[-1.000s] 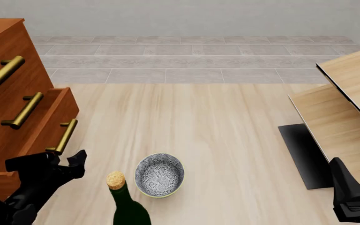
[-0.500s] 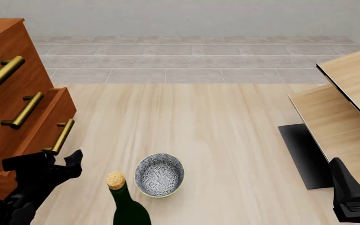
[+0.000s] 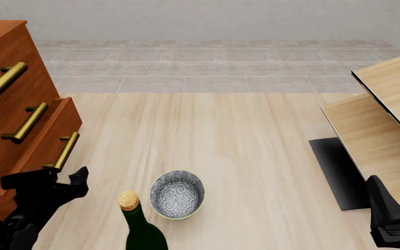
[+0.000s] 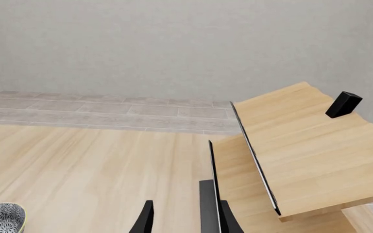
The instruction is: Close the bottom drawer of the cabinet.
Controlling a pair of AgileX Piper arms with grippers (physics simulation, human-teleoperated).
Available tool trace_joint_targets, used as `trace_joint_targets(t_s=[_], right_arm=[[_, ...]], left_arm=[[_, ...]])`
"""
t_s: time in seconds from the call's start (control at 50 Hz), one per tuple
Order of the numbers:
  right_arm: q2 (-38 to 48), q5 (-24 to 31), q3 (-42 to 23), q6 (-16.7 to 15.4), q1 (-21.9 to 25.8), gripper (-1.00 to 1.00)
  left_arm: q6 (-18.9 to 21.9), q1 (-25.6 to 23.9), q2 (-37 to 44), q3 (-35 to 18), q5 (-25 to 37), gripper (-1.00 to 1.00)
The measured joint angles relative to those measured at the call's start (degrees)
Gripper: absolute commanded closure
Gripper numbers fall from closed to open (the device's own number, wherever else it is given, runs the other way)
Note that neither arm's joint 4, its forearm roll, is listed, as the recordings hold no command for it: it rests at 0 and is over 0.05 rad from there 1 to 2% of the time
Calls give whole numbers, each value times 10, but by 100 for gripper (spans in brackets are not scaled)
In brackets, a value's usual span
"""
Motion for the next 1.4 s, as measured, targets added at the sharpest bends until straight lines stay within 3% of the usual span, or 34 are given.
trace_joint_targets(t_s=[1.4], right_arm=[[-3, 1, 0, -4, 2, -100]], left_arm=[[78, 66, 33, -19, 9, -100]])
